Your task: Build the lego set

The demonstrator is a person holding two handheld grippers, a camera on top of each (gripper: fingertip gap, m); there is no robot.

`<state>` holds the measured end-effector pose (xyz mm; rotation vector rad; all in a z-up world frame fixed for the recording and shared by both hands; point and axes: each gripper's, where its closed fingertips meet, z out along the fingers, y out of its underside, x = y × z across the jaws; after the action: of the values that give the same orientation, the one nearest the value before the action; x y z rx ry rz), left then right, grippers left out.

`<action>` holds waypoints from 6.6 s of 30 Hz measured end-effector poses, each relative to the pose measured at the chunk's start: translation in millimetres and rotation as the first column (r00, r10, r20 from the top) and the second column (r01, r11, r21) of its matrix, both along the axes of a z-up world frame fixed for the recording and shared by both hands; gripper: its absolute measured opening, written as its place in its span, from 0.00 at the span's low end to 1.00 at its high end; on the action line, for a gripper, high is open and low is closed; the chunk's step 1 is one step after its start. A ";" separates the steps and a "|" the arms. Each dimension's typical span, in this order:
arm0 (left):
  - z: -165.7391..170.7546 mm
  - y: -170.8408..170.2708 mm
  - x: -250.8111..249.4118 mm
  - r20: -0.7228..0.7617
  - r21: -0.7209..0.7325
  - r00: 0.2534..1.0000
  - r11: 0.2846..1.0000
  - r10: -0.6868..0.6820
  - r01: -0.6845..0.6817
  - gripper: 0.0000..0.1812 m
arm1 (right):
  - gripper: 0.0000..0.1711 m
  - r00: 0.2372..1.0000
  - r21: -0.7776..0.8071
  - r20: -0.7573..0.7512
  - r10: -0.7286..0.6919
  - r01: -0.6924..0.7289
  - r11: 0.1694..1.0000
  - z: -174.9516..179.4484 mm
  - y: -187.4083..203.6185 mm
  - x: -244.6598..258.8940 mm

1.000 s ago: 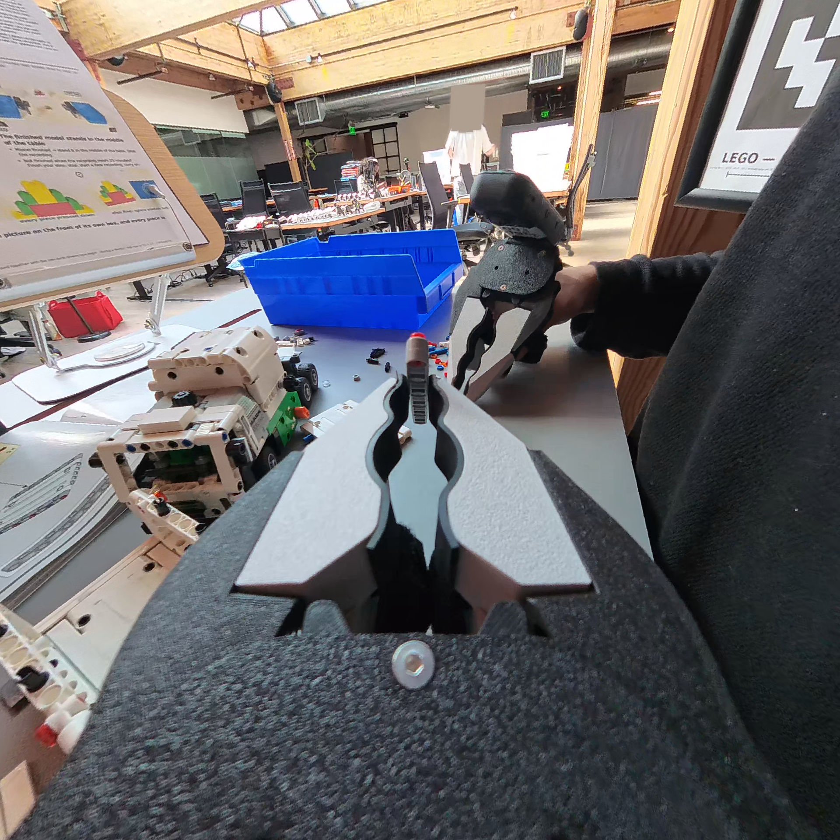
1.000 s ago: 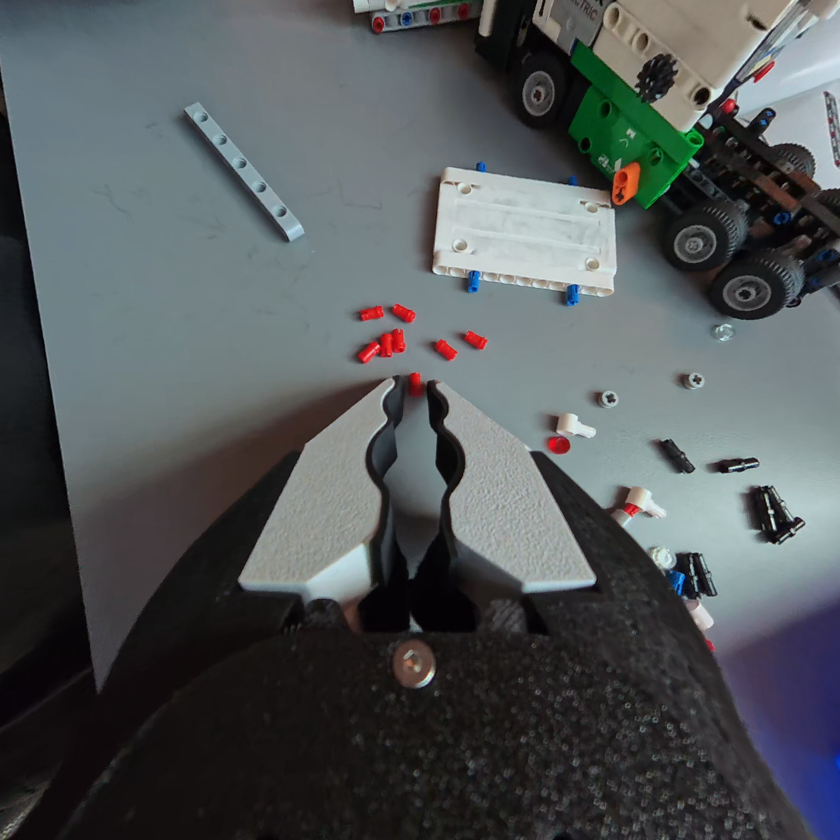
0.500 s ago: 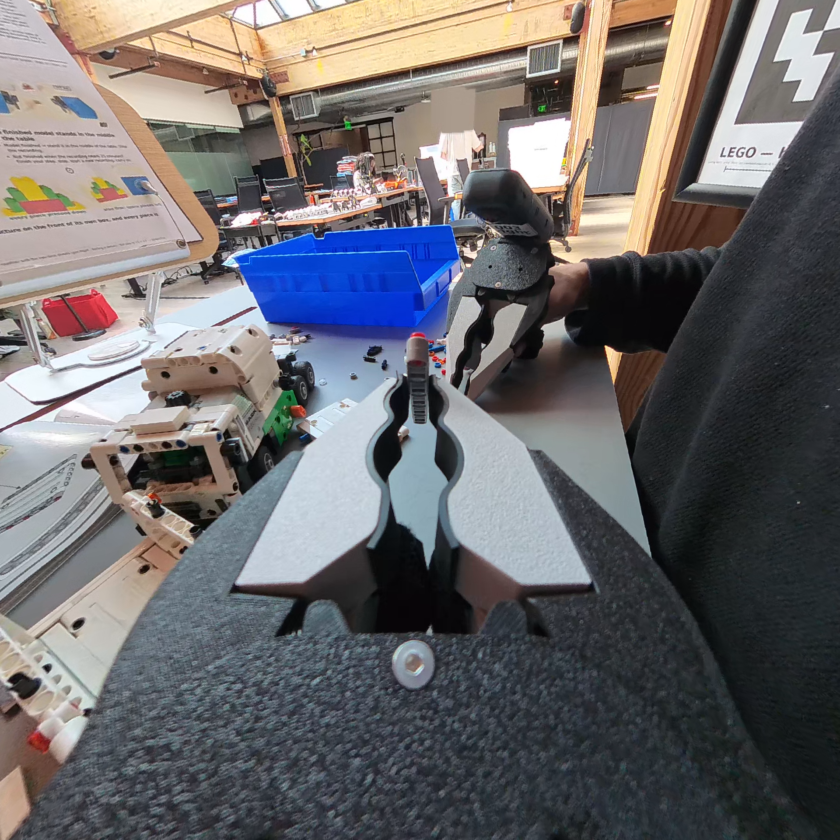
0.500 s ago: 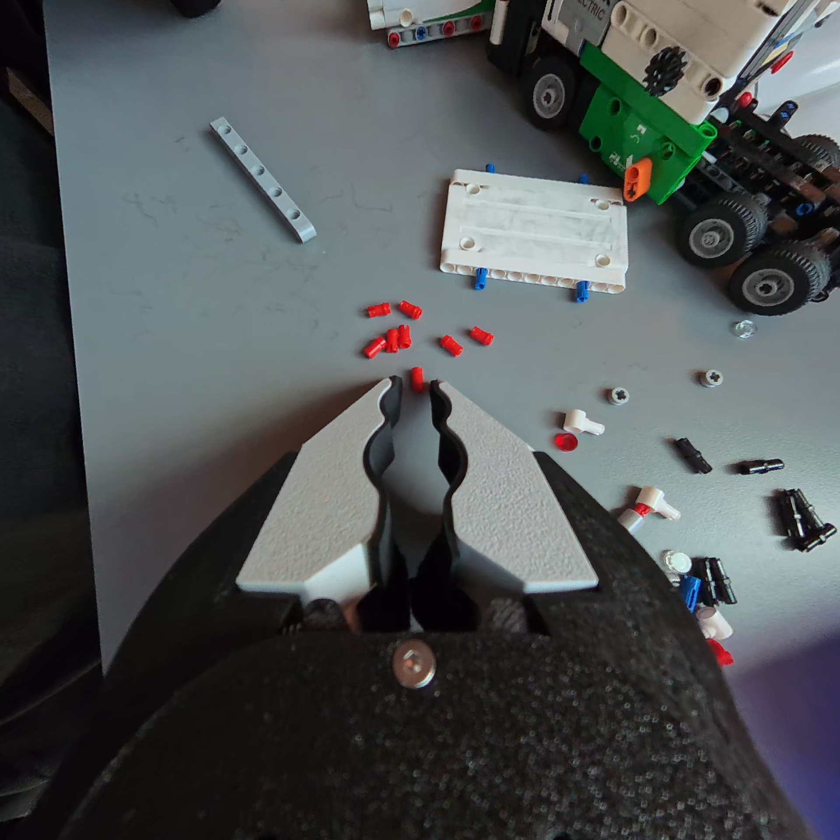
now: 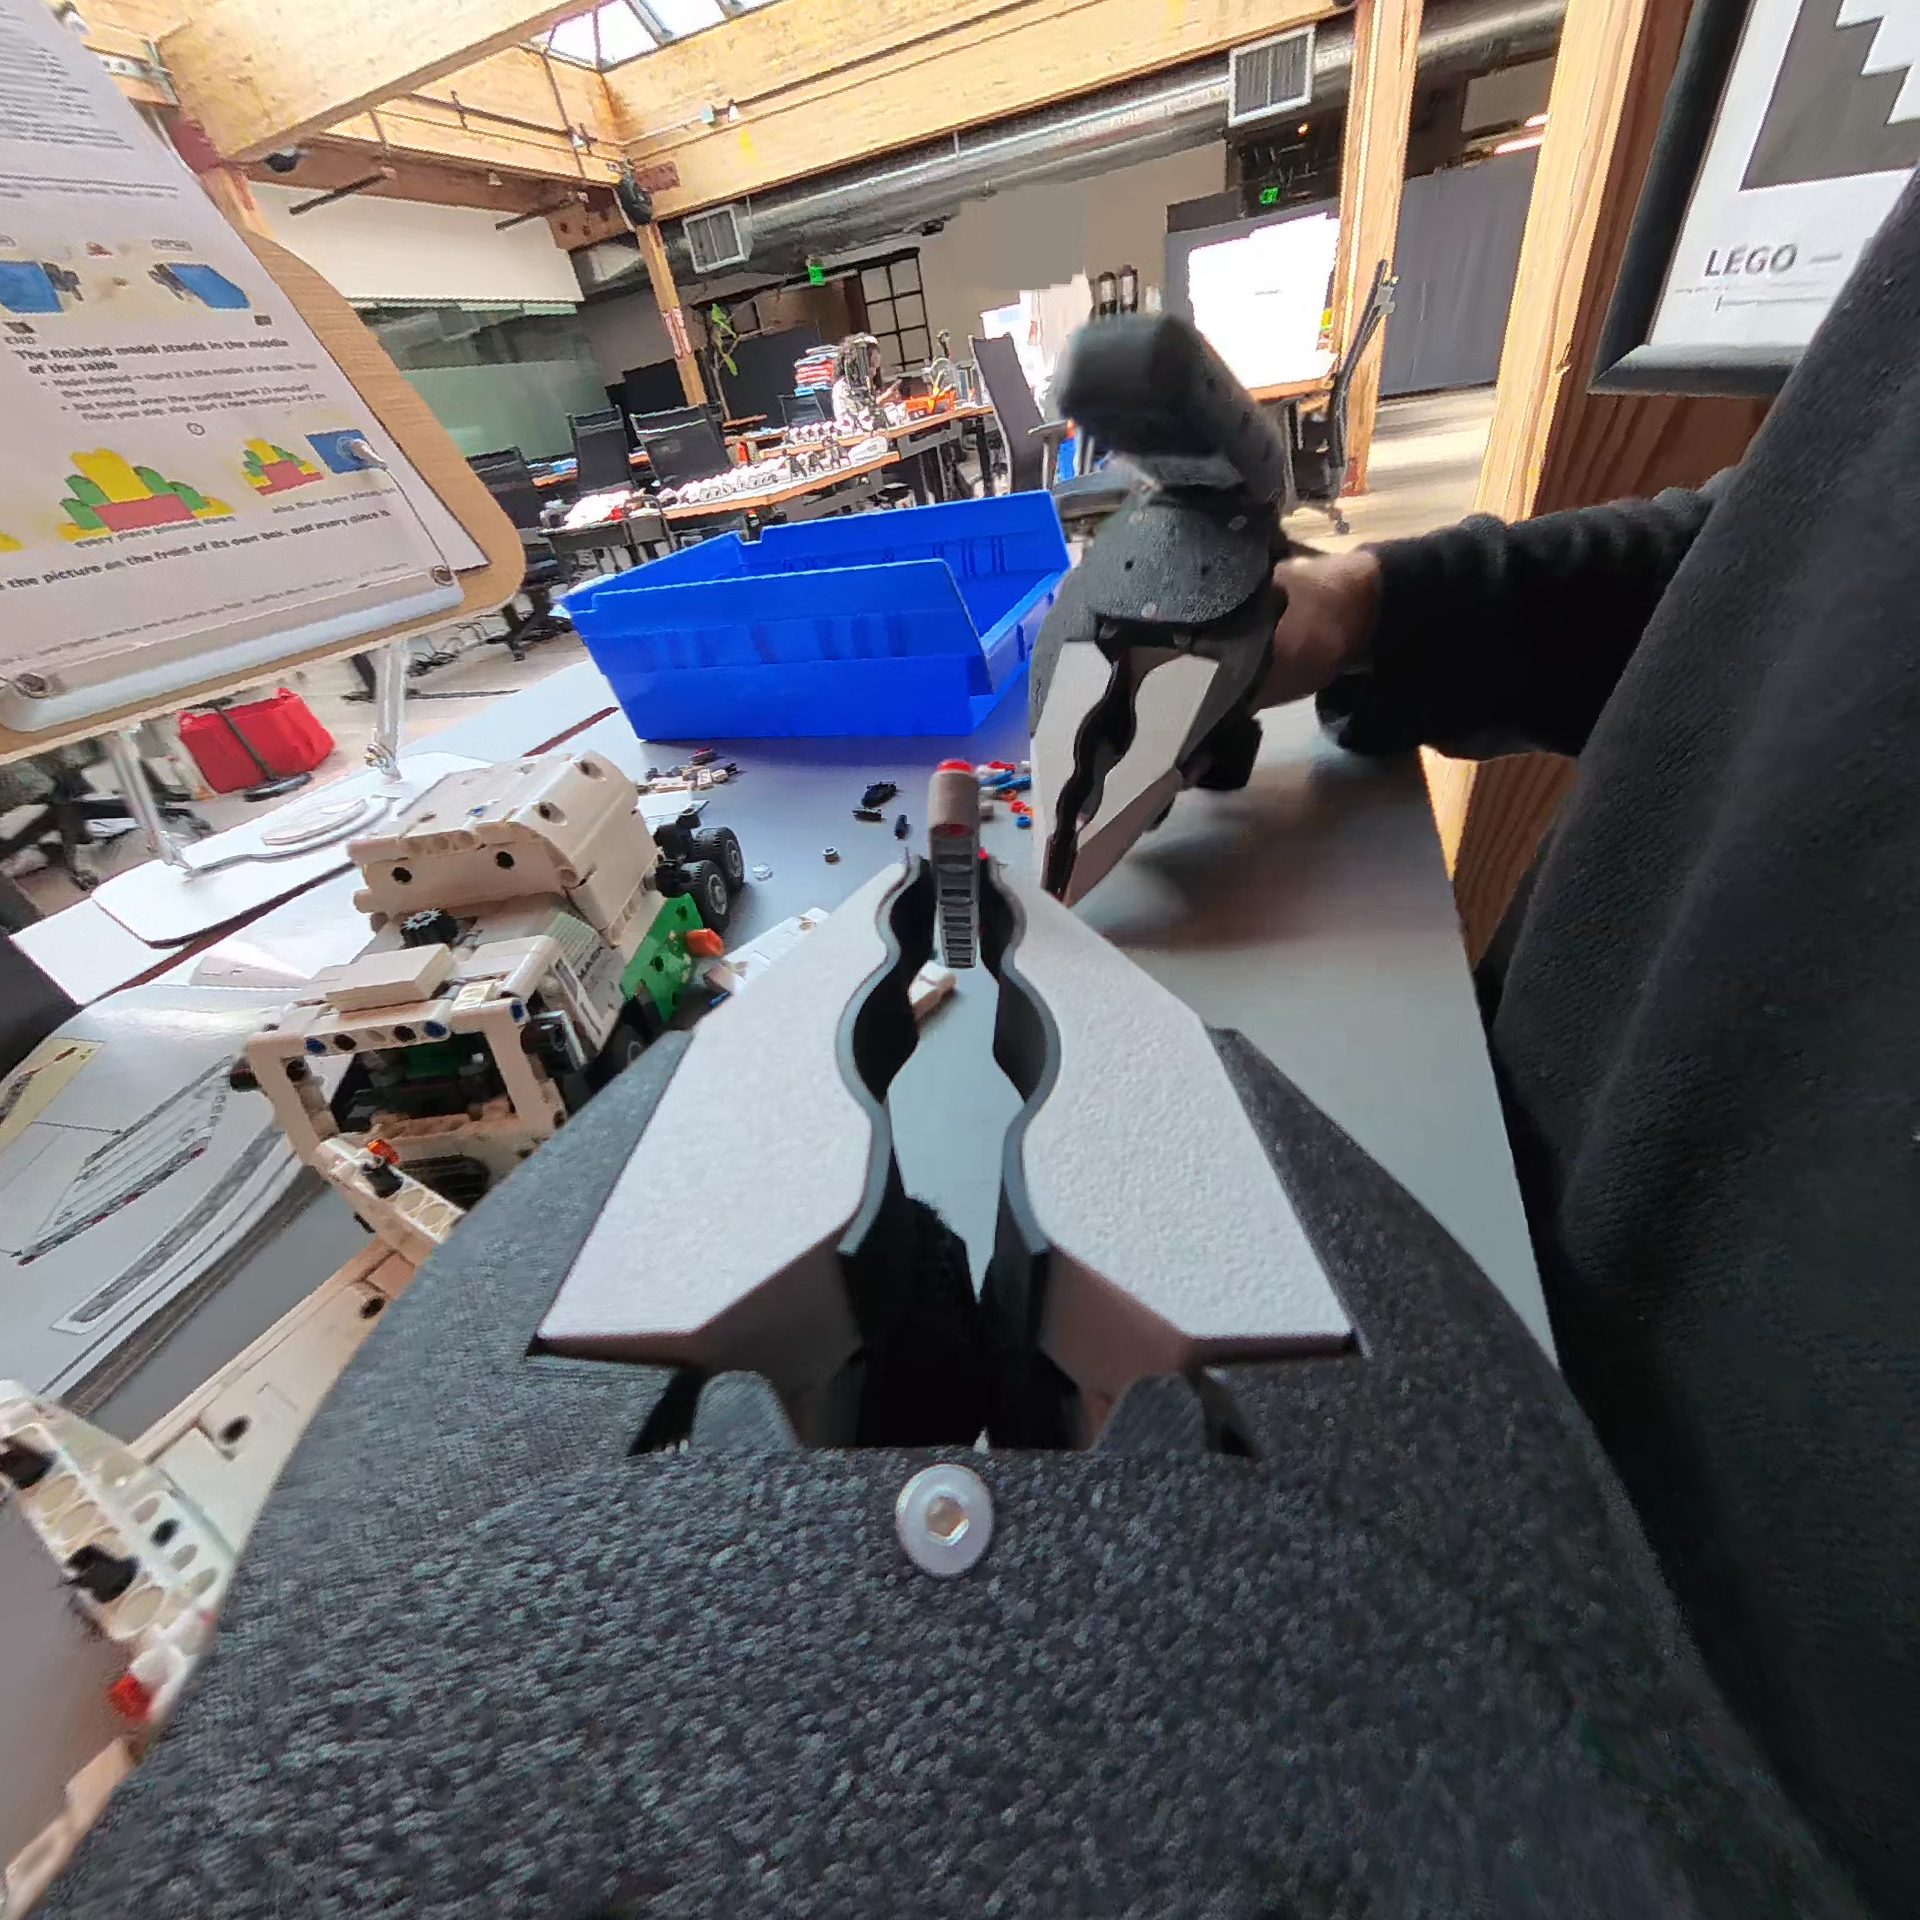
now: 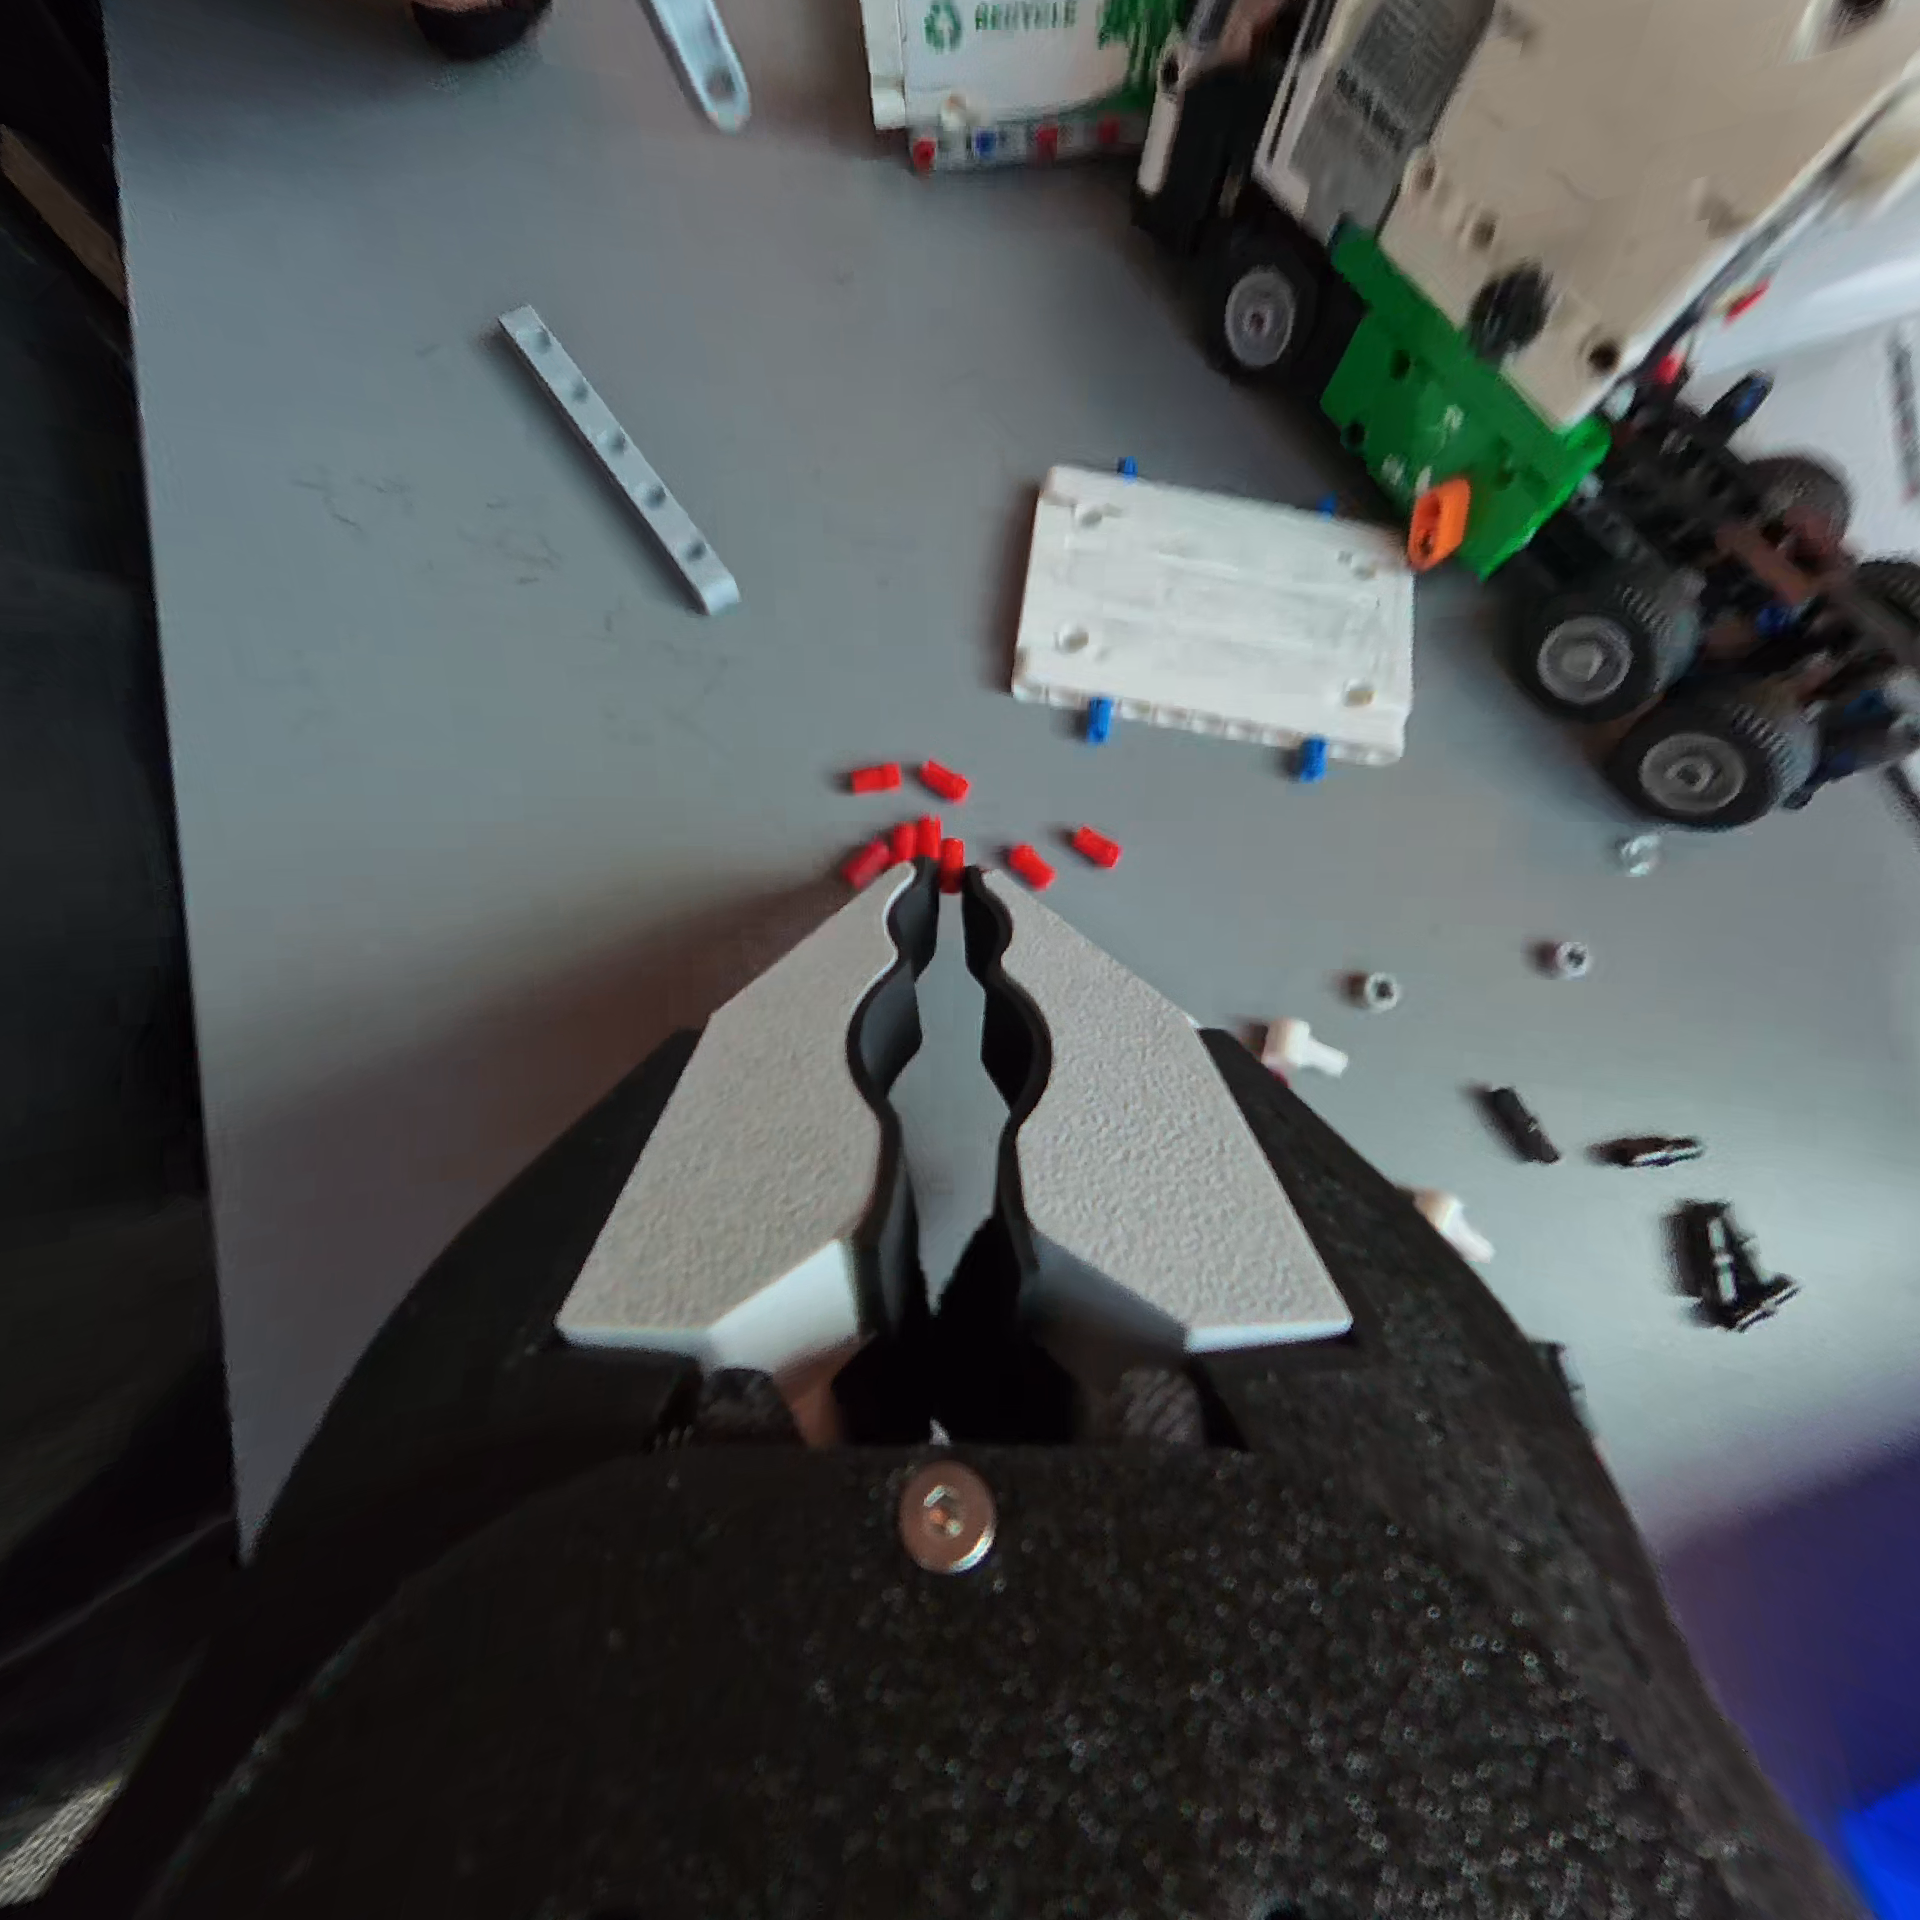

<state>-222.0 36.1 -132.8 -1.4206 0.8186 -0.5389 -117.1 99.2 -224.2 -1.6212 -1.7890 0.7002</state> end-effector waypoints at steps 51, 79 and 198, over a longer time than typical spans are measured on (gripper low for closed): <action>-45.6 3.0 20.1 -0.468 0.285 0.862 0.956 0.195 -0.062 0.03 | 0.02 0.929 0.533 0.197 0.314 -0.370 0.761 51.6 -64.7 -86.7; -50.2 5.4 19.1 -0.508 0.304 0.833 0.950 0.219 -0.064 0.03 | 0.02 0.913 0.508 0.256 0.317 -0.406 0.760 45.3 -61.5 -88.2; 0.4 -16.4 22.7 0.040 -0.058 0.985 0.984 -0.168 0.170 0.04 | 0.04 0.890 -0.012 -0.343 0.299 -0.323 0.946 71.7 -82.7 -100.4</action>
<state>-199.3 19.7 -132.5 -1.4009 0.9058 -0.7222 -217.5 16.6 -152.5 -1.1720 -1.7954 1.1254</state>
